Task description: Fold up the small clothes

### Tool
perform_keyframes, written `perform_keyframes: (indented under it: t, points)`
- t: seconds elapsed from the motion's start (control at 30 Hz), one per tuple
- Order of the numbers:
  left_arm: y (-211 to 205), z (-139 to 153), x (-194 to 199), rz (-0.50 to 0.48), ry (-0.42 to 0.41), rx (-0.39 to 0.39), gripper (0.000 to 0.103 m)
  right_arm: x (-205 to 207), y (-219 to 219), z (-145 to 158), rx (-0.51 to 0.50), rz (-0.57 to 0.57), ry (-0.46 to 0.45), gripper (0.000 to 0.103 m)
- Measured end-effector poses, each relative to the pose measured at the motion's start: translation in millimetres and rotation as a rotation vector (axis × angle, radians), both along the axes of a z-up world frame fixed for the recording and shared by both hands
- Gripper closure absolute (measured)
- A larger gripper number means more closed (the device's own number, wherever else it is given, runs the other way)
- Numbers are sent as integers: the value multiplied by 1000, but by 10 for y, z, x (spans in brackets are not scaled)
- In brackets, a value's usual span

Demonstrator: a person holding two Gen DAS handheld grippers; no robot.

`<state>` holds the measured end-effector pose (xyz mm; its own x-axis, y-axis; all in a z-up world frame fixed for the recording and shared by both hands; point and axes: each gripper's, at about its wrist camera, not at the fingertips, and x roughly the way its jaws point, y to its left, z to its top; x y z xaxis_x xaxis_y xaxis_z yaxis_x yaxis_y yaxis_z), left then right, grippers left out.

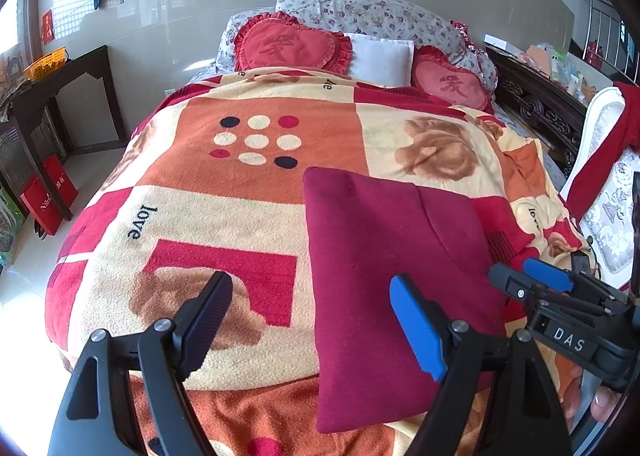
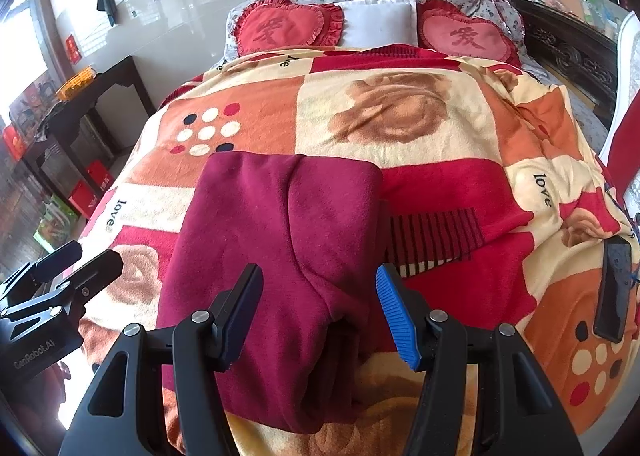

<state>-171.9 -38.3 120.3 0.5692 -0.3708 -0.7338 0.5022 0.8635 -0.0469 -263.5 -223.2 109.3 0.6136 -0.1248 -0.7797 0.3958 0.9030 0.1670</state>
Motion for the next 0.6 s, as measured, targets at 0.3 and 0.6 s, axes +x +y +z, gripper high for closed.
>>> perform_keyframes:
  t: [0.3, 0.6]
  points:
    - [5, -6, 7, 0, 2, 0, 18, 18, 12, -39, 6, 6, 9, 63]
    - [54, -34, -4, 0, -35, -38, 18, 22, 12, -65, 13, 4, 14, 63]
